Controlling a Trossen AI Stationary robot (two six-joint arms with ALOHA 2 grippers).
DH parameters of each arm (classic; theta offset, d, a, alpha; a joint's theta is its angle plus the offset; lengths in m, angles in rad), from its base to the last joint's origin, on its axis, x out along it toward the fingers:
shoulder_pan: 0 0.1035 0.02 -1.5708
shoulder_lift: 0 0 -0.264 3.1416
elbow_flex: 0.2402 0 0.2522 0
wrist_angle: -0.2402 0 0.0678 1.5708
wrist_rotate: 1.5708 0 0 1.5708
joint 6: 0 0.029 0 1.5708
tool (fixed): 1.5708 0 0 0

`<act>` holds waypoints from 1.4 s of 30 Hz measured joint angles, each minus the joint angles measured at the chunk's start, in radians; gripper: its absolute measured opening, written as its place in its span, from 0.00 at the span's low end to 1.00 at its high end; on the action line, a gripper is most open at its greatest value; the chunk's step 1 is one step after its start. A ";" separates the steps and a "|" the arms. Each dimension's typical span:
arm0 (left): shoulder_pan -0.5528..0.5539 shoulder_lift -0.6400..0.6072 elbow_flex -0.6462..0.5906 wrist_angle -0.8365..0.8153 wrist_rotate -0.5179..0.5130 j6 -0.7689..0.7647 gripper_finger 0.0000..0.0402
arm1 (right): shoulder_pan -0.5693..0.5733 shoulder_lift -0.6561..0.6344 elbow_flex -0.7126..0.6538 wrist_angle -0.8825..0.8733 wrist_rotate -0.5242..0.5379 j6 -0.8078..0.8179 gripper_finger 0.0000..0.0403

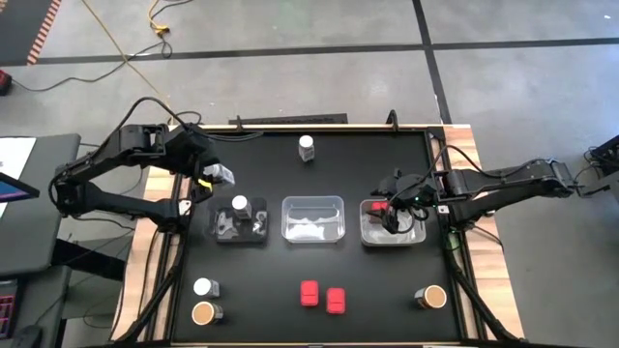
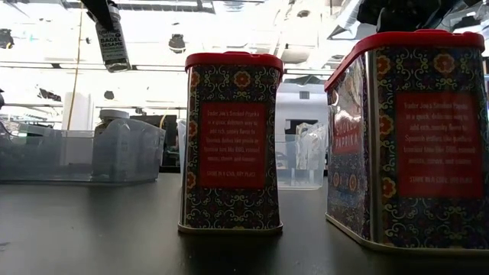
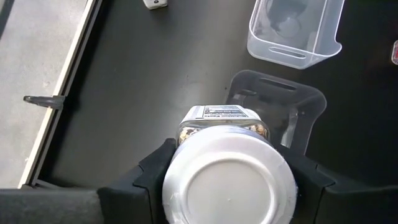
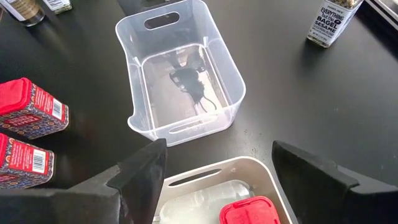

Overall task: Sort spices by type
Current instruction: Put the top right white seasoning bottle into the black bin

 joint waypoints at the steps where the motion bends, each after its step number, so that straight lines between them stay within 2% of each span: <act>1: 0.000 0.000 0.000 0.000 0.000 0.005 0.50 | 0.000 0.000 0.000 0.000 0.000 0.000 0.79; 14: 0.000 -0.050 -0.019 -0.074 0.003 -0.007 0.50 | 0.000 0.000 0.000 0.000 0.000 0.000 0.79; 19: 0.000 -0.081 -0.104 -0.080 0.003 -0.029 0.50 | 0.000 0.000 0.000 0.000 0.000 0.000 0.79; 26: -0.008 -0.082 -0.238 -0.100 0.004 0.021 0.50 | 0.000 0.000 0.000 0.000 0.000 0.000 0.79; 38: -0.139 -0.082 -0.309 -0.031 0.043 -0.017 0.50 | 0.000 0.000 0.000 0.000 0.000 0.000 0.79; 42: -0.181 -0.083 -0.309 -0.028 0.019 -0.004 0.50 | 0.000 0.000 0.000 0.000 0.000 0.000 0.79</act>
